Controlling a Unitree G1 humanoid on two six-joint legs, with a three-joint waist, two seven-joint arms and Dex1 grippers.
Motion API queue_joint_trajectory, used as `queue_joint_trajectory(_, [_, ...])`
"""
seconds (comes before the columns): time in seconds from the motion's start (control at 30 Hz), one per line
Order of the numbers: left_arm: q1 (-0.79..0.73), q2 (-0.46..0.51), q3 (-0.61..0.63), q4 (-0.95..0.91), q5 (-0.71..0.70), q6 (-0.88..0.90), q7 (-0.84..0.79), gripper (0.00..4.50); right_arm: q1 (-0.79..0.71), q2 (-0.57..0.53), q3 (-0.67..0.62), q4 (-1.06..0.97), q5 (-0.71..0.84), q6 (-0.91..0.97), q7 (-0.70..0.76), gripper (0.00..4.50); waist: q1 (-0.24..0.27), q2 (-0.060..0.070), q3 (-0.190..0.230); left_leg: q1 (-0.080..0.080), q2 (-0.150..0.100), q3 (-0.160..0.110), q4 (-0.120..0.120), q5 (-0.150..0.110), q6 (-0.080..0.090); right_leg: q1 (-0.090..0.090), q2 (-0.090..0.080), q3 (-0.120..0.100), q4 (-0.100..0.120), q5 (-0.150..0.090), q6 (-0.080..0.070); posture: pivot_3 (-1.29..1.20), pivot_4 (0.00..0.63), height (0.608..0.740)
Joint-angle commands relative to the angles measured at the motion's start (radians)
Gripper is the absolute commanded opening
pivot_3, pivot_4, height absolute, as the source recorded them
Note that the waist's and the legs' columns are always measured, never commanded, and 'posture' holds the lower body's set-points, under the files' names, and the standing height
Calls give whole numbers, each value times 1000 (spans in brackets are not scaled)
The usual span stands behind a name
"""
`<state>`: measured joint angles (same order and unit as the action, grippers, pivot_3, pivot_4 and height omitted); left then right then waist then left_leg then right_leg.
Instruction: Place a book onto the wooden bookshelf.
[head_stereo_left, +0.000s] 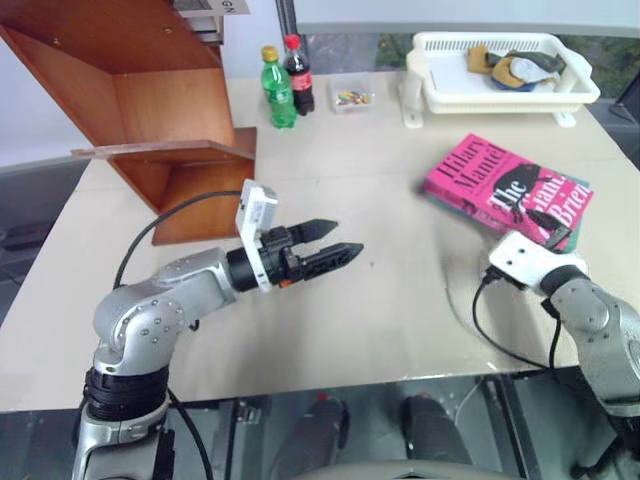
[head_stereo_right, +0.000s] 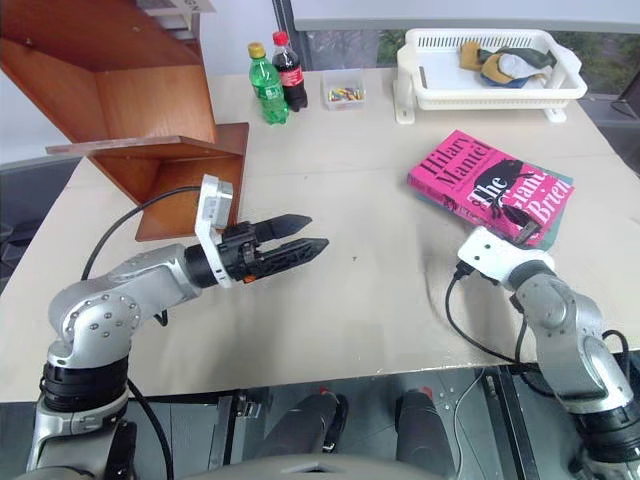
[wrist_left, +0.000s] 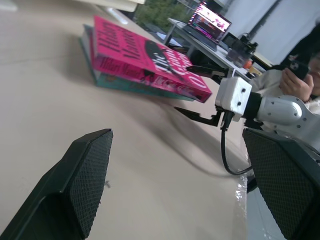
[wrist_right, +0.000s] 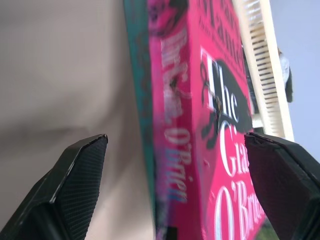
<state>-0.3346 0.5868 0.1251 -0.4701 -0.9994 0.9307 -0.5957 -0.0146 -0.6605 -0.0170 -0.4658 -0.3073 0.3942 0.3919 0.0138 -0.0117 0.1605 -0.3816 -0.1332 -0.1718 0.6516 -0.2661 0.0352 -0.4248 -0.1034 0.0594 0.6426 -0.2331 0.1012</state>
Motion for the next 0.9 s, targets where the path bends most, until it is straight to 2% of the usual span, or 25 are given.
queue_joint_trajectory(0.03, [12,13,-7,-39,31,-50,-37,4452,55,55,-151,-150,173,37,63,4500,0,0,0,0,0,0,0,0,0,0,0,0,0,0,0,0,150,740])
queue_joint_trajectory(0.13, [18,16,-18,-28,53,-72,-64,4452,99,135,-294,-237,290,157,67,4500,1,0,0,1,0,0,0,0,0,1,0,0,0,0,0,0,150,740])
queue_joint_trajectory(0.23, [18,14,-29,-20,69,-90,-92,4500,101,193,-429,-272,364,273,34,3742,1,0,0,1,0,0,1,0,0,2,0,0,0,1,-1,0,150,740])
queue_joint_trajectory(0.37, [16,9,-51,-23,103,-130,-134,4500,66,207,-535,-233,409,377,-9,1751,-1,1,-1,2,0,0,1,0,0,2,0,0,1,1,-1,0,150,740])
queue_joint_trajectory(0.47, [34,9,-72,-34,160,-225,-203,4500,2,201,-558,-136,423,424,-49,254,-5,1,-1,2,0,1,1,0,0,1,1,1,1,1,-1,0,150,740])
queue_joint_trajectory(0.5, [40,7,-74,-37,171,-249,-217,4500,-20,197,-551,-96,423,425,-58,16,-5,1,-1,2,0,1,1,0,0,2,1,1,1,1,-1,0,150,740])
queue_joint_trajectory(0.7, [70,-4,-63,-71,183,-347,-277,4500,-122,184,-491,135,427,350,-71,16,-2,2,-1,2,0,2,0,0,0,1,0,2,1,1,-2,0,150,740])
queue_joint_trajectory(0.9, [108,26,-55,-93,168,-370,-334,4500,-129,198,-485,222,505,296,-32,16,-3,3,-1,2,0,3,0,0,0,0,0,3,1,1,-2,0,150,740])
